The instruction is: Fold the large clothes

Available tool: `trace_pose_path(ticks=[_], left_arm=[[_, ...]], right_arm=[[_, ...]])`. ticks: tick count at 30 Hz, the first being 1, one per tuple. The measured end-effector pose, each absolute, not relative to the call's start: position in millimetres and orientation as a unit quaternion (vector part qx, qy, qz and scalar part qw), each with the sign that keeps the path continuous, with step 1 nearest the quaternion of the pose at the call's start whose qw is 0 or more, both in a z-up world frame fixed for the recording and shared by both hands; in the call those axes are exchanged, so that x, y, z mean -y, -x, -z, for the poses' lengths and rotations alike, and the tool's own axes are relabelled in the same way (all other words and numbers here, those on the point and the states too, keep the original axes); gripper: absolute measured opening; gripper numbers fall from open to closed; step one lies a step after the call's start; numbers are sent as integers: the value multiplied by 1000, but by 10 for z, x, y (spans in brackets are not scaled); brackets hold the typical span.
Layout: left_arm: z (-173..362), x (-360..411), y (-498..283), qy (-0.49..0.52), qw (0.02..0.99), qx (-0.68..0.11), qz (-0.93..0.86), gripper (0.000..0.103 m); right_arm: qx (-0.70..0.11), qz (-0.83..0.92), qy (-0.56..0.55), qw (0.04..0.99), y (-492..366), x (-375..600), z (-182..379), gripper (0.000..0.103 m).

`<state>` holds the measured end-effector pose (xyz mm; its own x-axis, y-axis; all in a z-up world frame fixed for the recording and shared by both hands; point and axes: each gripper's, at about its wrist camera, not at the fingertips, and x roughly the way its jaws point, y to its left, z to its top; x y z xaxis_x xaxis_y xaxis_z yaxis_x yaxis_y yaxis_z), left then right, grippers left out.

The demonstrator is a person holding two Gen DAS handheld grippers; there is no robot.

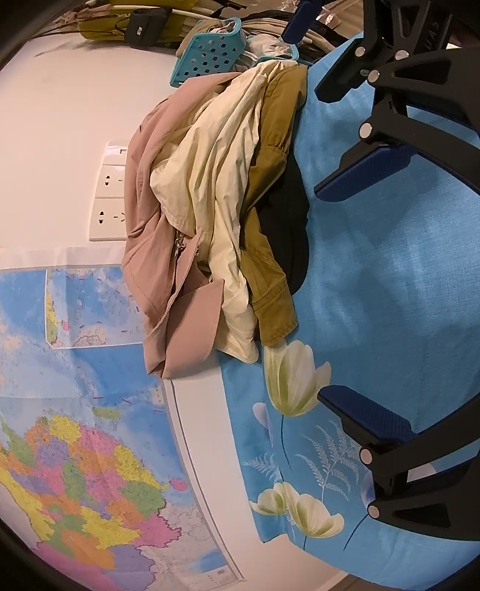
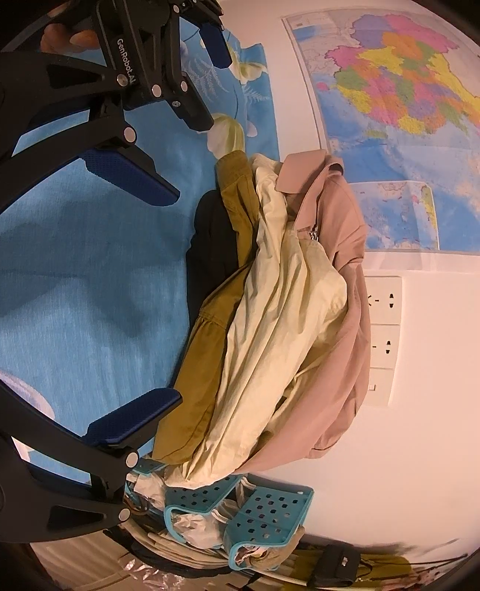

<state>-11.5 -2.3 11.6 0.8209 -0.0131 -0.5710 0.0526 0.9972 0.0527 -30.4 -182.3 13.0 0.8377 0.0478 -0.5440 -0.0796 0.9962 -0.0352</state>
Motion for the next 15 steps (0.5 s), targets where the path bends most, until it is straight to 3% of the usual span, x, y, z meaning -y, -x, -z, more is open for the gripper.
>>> trace_pose_path(ticks=[15], left_arm=[[-86, 25, 129, -32, 954, -299, 16, 96]], right_arm=[[-275, -33, 36, 960, 329, 1806, -174, 98]])
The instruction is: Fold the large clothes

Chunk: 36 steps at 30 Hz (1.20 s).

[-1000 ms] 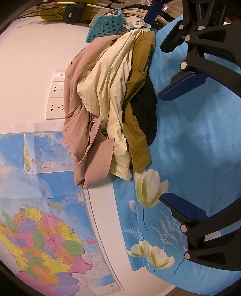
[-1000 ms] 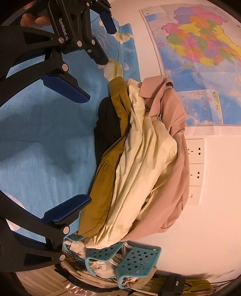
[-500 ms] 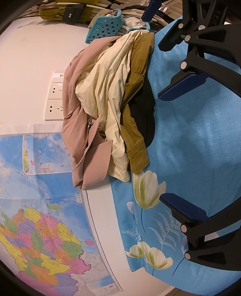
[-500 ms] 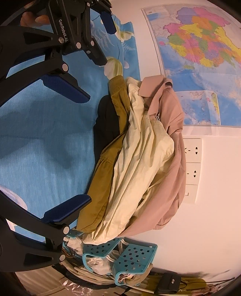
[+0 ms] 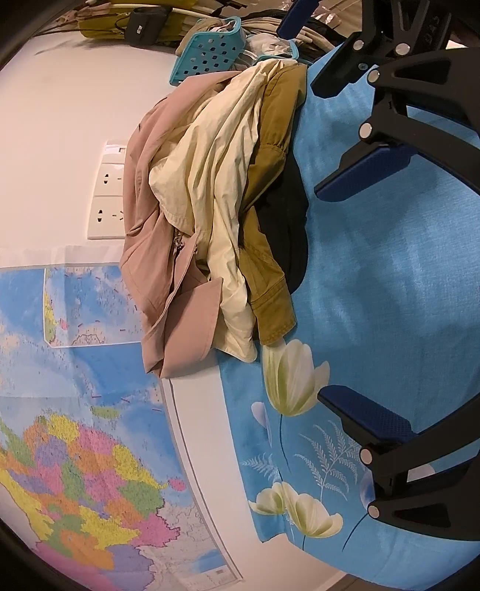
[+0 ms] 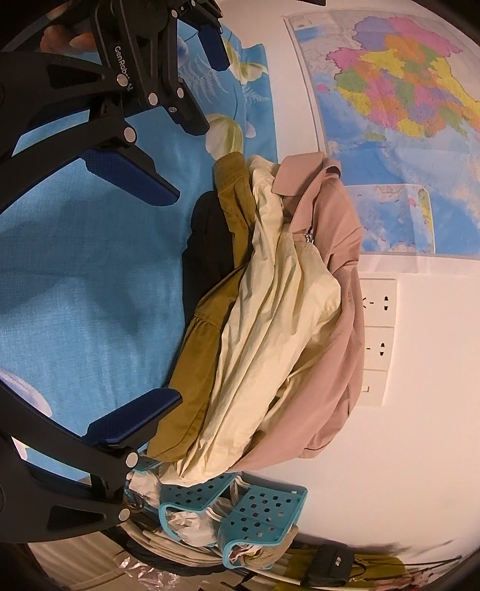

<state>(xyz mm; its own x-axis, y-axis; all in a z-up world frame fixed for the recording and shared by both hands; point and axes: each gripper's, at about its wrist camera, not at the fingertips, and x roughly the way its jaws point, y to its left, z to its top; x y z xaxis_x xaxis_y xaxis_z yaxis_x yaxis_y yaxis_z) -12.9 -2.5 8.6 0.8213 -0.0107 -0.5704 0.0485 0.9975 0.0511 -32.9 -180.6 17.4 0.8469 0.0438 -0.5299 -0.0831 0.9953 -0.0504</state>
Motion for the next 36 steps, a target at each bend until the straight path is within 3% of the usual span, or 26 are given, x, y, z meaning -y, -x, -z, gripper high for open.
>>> trace_pose_path(ticks=[36], left_arm=[[-171, 47, 175, -35, 958, -286, 14, 96]], right_arm=[[-265, -39, 24, 963, 375, 1841, -236, 98]])
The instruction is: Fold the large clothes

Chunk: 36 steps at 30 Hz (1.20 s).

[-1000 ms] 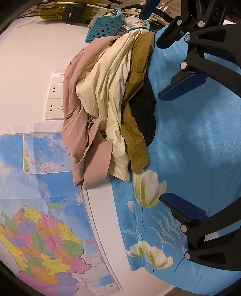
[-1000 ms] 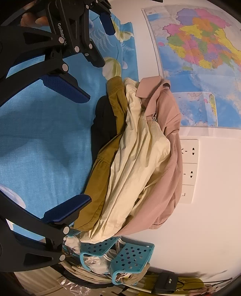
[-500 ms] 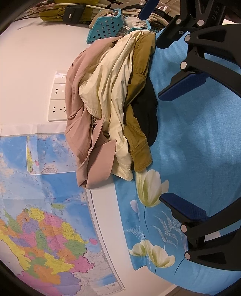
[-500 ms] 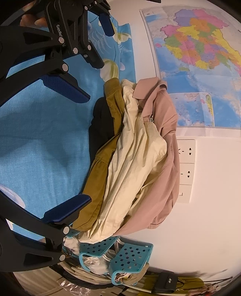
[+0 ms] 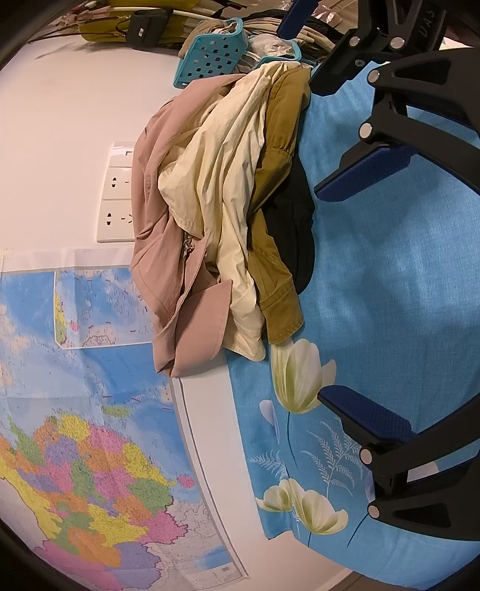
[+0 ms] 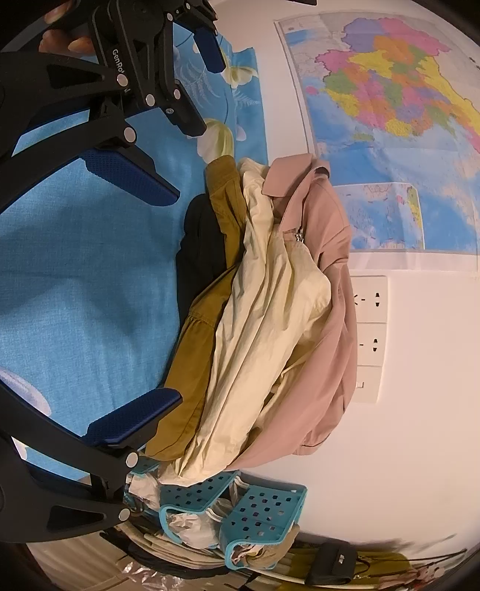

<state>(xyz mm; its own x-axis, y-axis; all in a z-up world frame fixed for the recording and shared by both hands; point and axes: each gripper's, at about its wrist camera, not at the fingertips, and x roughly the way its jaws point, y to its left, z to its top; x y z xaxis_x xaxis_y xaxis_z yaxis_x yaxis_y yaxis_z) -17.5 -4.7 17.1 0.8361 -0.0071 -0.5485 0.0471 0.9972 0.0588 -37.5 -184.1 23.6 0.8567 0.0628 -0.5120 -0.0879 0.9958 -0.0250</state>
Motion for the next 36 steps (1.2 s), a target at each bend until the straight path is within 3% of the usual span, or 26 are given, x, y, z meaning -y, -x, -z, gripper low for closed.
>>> trace_pose_path(ticks=[36], left_arm=[[-105, -28, -3, -18, 953, -300, 23, 96]], right_arm=[[-242, -66, 57, 966, 247, 1768, -326, 98]])
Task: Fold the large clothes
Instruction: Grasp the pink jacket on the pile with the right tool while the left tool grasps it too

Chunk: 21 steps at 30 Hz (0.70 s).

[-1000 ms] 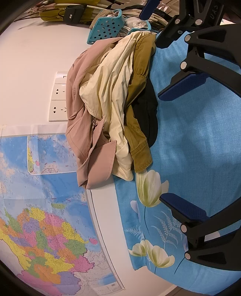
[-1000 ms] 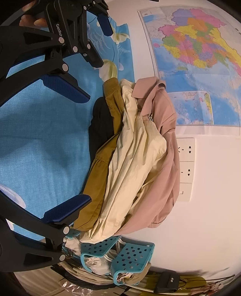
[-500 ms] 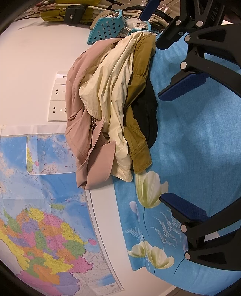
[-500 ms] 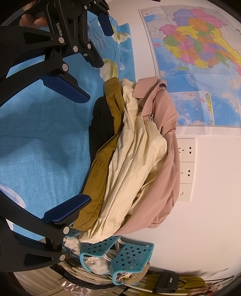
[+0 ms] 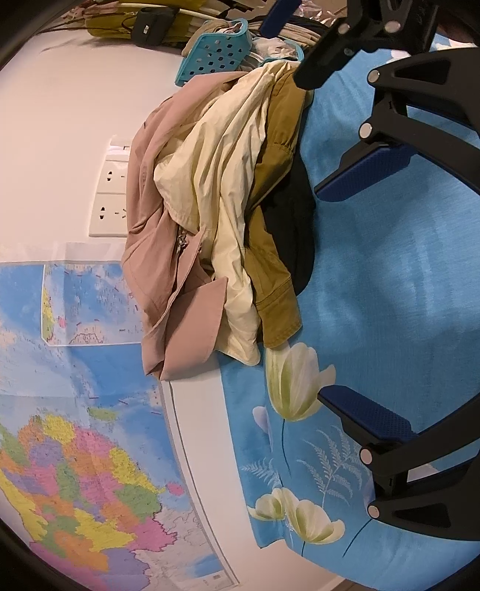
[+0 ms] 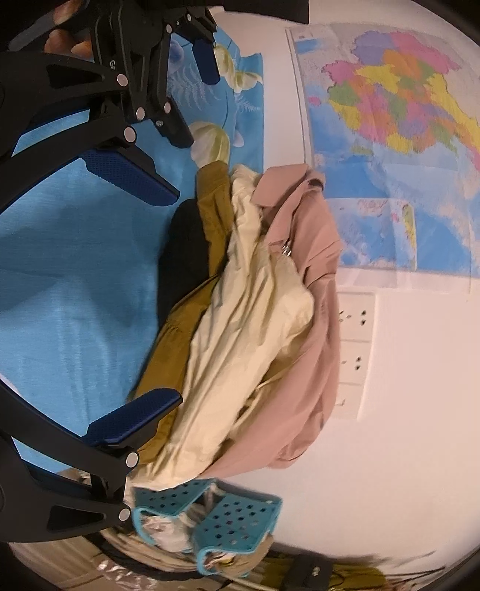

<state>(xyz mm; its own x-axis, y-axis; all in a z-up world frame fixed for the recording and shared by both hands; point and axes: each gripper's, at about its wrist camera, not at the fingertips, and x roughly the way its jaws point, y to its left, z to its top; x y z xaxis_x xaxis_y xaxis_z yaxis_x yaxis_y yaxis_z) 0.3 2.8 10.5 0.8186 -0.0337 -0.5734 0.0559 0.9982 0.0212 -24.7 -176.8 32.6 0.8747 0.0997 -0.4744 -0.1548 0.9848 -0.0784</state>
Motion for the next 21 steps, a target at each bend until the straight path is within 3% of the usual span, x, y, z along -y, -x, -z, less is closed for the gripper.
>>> trace_pose_path(ticks=[12, 21], left_arm=[[-81, -315, -518, 2, 950, -312, 12, 96], [9, -588, -1033, 16, 943, -331, -2, 96]], right_arm=[[-195, -138, 174, 955, -372, 1453, -767, 97], [-244, -215, 249, 912, -1510, 853, -772, 97]])
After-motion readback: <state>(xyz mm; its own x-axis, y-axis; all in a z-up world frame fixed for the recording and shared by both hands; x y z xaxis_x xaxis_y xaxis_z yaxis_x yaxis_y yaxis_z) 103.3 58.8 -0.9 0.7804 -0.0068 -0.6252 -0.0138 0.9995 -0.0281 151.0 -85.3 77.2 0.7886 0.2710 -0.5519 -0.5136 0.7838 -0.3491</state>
